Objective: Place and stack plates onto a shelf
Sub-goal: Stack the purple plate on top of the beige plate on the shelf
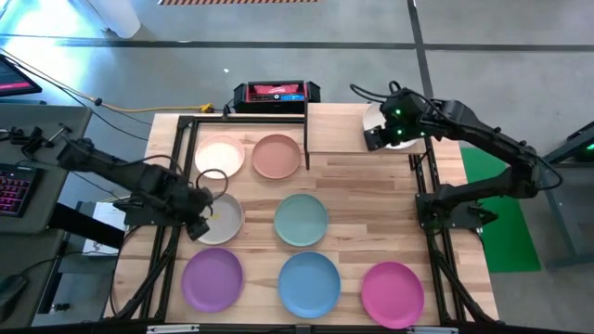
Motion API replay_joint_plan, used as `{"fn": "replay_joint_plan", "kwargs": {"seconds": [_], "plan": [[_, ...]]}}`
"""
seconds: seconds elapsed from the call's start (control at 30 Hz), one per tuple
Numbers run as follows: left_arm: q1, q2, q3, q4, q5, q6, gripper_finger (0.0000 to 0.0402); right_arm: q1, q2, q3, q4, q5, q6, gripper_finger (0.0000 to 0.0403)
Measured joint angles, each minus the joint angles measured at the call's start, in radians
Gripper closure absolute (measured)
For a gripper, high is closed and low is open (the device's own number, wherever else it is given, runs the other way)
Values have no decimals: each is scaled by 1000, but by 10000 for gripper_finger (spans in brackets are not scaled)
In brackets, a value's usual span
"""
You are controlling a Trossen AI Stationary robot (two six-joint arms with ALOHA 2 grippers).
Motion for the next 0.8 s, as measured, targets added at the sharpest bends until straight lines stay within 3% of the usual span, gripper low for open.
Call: {"fn": "replay_joint_plan", "kwargs": {"seconds": [0.37, 0.63, 0.8], "plan": [[-263, 36, 0, -5, -102, -212, 284, 114, 0, 0, -2, -1, 101, 334], [-397, 140, 0, 6, -128, -351, 284, 216, 0, -1, -2, 2, 189, 334], [-461, 218, 0, 63, -128, -395, 284, 266, 0, -1, -2, 58, 219, 334]]}}
